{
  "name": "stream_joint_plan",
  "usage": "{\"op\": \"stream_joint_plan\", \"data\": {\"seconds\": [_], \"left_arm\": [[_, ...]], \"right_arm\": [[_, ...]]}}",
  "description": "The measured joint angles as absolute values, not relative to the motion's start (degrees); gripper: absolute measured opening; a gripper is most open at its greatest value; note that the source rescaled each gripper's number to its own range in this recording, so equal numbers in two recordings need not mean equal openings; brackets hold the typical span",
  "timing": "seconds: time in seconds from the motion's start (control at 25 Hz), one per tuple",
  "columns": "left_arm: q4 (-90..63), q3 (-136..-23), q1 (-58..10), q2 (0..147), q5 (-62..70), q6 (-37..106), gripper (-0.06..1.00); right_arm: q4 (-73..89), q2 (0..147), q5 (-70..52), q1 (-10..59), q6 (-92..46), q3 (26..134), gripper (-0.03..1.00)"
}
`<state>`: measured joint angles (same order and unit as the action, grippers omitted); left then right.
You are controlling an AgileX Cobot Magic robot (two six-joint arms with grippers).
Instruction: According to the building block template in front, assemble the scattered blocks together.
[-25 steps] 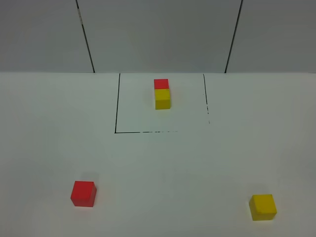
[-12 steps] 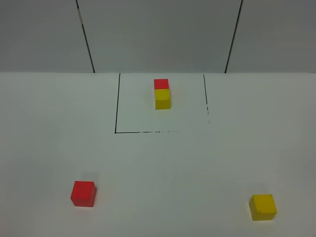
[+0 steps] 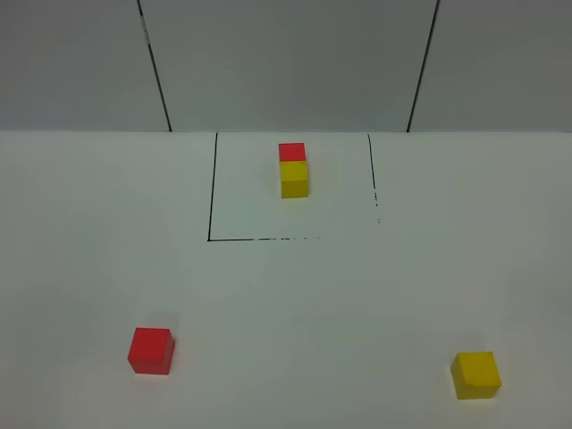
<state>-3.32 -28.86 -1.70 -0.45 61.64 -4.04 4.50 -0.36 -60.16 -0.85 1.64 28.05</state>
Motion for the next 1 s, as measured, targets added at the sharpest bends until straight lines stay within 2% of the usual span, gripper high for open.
{"op": "stream_joint_plan", "data": {"seconds": [0.72, 1.0], "left_arm": [[-3.5, -29.3, -1.7, 0.6, 61.1, -4.0, 0.76], [-4.6, -38.5, -1.7, 17.3, 58.1, -4.0, 0.76]], "right_arm": [[4.3, -0.4, -60.2, -0.8, 1.6, 28.1, 0.62], [4.3, -0.4, -60.2, -0.8, 1.8, 28.1, 0.62]]}}
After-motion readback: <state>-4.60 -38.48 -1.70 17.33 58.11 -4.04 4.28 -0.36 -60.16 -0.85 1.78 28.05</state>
